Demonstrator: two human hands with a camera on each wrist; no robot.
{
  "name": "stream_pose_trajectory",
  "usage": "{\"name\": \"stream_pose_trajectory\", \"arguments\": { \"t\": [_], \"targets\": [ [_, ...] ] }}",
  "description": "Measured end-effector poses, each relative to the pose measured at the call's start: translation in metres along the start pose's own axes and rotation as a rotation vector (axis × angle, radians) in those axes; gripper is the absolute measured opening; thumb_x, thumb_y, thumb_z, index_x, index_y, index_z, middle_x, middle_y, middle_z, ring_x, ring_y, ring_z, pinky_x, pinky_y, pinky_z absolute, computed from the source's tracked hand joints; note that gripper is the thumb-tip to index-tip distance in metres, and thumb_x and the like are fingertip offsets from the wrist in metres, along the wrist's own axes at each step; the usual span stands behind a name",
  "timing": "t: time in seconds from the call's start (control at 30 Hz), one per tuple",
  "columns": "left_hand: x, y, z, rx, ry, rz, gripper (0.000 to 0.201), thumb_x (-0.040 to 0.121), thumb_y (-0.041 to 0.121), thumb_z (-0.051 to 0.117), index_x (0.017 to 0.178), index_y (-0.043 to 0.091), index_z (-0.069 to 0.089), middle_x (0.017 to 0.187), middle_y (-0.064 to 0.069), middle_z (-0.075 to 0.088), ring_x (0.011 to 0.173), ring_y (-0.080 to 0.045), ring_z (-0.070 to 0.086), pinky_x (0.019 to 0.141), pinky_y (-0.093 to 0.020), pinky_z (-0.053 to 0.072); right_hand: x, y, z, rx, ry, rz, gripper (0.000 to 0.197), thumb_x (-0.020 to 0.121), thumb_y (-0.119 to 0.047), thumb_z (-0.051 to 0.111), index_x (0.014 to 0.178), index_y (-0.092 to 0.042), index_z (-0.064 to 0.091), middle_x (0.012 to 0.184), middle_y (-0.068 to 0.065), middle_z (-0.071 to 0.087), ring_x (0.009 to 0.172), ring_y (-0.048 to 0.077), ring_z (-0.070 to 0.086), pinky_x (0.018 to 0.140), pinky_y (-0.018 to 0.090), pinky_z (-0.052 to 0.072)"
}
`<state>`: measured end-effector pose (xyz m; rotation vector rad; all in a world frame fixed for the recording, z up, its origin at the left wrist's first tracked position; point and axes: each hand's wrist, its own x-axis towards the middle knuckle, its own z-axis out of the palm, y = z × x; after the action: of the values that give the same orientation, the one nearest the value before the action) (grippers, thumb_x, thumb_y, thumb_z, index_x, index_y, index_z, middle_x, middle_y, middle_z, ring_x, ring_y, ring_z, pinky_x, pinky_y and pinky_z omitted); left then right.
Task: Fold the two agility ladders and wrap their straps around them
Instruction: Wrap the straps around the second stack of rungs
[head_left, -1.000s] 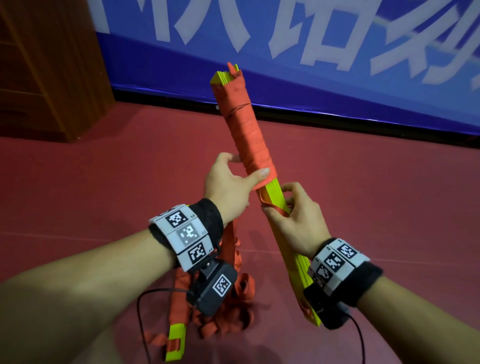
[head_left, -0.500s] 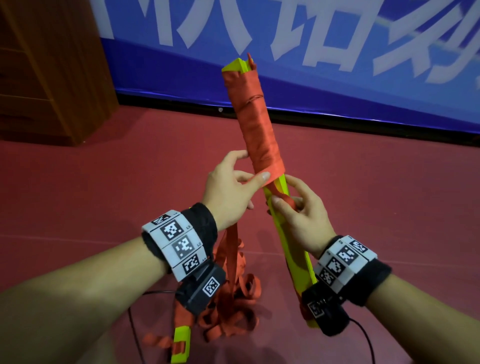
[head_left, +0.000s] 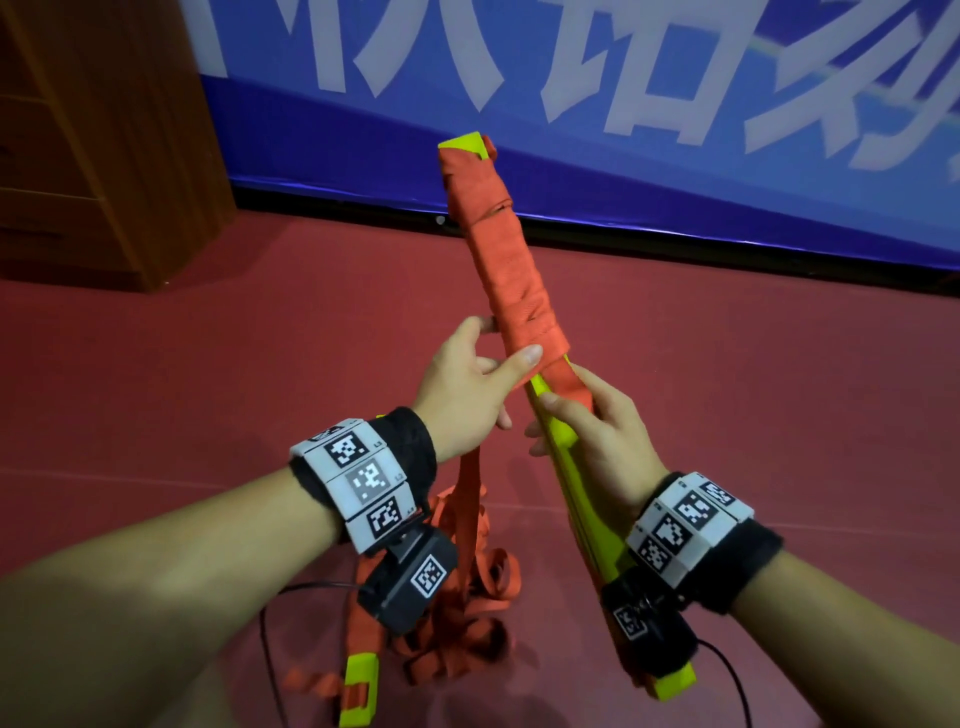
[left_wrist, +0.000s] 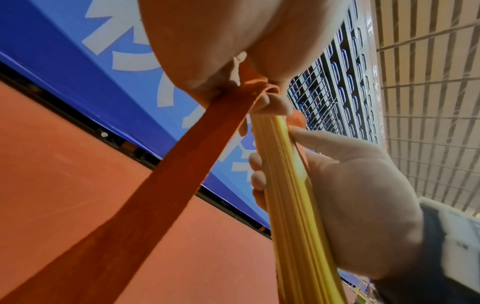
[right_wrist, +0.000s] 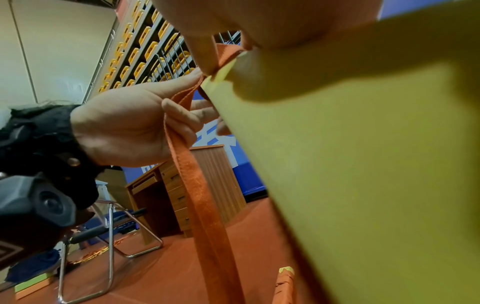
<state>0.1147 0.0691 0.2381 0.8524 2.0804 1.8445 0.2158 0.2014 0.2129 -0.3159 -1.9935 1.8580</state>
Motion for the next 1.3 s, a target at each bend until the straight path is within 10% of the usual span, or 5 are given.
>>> {"name": "stream_pose_trajectory", "arguments": {
  "t": [0.2, 0.47, 0.87, 1.3],
  "targets": [
    [-0.002, 0.002, 0.007, -0.085, 0.088, 0.001, 0.036, 0.093, 0.027, 0.073, 0.120, 0.014, 0.052, 0.060, -0.004, 0.068, 0.039, -0.013, 0.056, 0.046, -0.021, 0.045, 0.006, 0.001, -0.006, -0.431, -0.081, -0.065, 0.052, 0.080, -0.028, 0.087, 0.123, -0.026, 0.057, 0.090, 0.001, 0.073, 0.072, 0.021, 0.073, 0.071, 0.048, 0.062],
    [-0.001, 0.002, 0.013, -0.042, 0.271, -0.056, 0.034, 0.088, 0.033, 0.078, 0.107, 0.018, 0.054, 0.055, 0.001, 0.066, 0.039, -0.008, 0.058, 0.044, -0.016, 0.042, 0.013, -0.009, -0.008, -0.942, -0.021, -0.037, 0.085, 0.075, -0.052, 0.083, 0.143, -0.029, 0.038, 0.118, -0.003, 0.067, 0.107, 0.025, 0.066, 0.089, 0.041, 0.054],
    [-0.004, 0.033, 0.008, -0.180, 0.350, -0.098, 0.042, 0.082, 0.038, 0.083, 0.106, 0.016, 0.057, 0.069, 0.002, 0.068, 0.038, -0.008, 0.059, 0.043, -0.018, 0.043, -0.008, -0.043, 0.007, -1.265, 0.182, -0.297, 0.074, 0.073, -0.054, 0.080, 0.132, -0.032, 0.041, 0.124, -0.002, 0.047, 0.100, 0.024, 0.062, 0.063, 0.034, 0.048],
    [0.000, 0.030, 0.011, -0.094, 0.303, -0.133, 0.046, 0.082, 0.042, 0.082, 0.107, 0.015, 0.053, 0.071, -0.001, 0.067, 0.035, -0.007, 0.055, 0.044, -0.018, 0.045, -0.001, -0.031, -0.011, -1.147, 0.091, -0.274, 0.068, 0.073, -0.050, 0.079, 0.130, -0.038, 0.043, 0.104, -0.006, 0.070, 0.093, 0.027, 0.070, 0.073, 0.043, 0.057]
  ]
}}
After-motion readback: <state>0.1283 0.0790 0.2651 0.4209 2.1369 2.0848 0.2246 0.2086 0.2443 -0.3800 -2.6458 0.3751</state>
